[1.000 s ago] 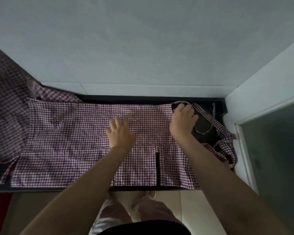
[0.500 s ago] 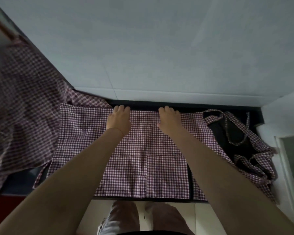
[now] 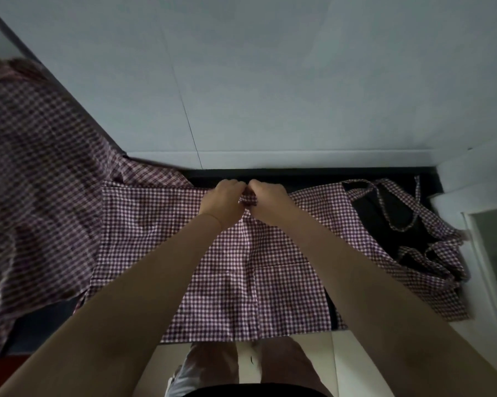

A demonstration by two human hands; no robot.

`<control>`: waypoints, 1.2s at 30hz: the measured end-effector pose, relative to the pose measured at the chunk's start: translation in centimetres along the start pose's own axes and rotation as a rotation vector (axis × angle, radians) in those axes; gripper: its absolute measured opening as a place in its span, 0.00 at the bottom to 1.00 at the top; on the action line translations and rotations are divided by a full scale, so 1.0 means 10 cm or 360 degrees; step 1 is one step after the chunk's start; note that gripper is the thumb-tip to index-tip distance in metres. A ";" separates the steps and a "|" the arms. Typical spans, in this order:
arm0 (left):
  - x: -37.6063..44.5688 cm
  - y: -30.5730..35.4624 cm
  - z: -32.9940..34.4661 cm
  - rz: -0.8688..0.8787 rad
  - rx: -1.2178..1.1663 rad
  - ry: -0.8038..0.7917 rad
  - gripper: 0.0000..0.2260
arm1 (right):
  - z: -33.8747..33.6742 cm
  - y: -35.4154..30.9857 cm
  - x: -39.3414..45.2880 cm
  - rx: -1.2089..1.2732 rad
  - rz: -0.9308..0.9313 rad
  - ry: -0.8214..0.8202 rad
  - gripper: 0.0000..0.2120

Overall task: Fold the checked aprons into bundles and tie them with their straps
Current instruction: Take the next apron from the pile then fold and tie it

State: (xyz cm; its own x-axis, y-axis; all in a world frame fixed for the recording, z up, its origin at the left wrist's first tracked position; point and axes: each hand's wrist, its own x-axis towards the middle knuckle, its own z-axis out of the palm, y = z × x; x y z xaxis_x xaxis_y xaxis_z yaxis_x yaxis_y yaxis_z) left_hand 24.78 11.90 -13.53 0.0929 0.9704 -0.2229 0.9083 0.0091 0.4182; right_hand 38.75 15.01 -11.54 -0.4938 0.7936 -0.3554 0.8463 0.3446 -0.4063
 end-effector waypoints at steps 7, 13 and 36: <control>-0.05 -0.31 -0.25 -0.0366 0.0522 -0.0501 0.14 | -0.38 0.25 -0.27 -0.0503 0.0274 -0.0320 0.10; -0.25 -0.37 -0.47 -0.0492 0.0589 -0.0658 0.15 | -0.59 0.28 -0.50 -0.0415 0.0438 -0.0625 0.14; -1.43 -0.35 -0.07 -0.0665 0.0379 -0.0429 0.27 | 0.14 0.27 -1.35 -0.0958 0.0471 0.0155 0.09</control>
State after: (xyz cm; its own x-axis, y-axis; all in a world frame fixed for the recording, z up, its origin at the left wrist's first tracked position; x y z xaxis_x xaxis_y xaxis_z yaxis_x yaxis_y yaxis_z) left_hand 20.01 -1.85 -11.15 -0.2226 0.7994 -0.5581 0.9545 0.2952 0.0421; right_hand 47.41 4.50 -8.95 -0.2276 0.9294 -0.2905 0.9207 0.3025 0.2464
